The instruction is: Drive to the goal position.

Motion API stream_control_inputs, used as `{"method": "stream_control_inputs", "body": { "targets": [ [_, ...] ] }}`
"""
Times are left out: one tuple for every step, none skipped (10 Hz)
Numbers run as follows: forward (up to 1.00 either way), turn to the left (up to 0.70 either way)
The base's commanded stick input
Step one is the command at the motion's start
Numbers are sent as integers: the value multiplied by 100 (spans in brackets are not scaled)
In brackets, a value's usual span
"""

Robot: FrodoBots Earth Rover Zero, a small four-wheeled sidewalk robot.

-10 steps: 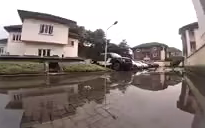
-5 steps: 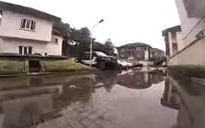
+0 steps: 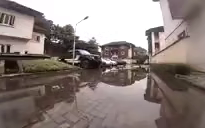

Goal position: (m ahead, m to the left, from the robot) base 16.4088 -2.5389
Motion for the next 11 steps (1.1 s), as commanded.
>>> {"method": "stream_control_inputs", "body": {
  "targets": [
    [50, 0],
    [50, 0],
    [50, 0],
    [50, 0],
    [50, 0],
    [50, 0],
    [50, 0],
    [50, -29],
    [50, -50],
    [50, -50],
    [50, -49]
  ]
}}
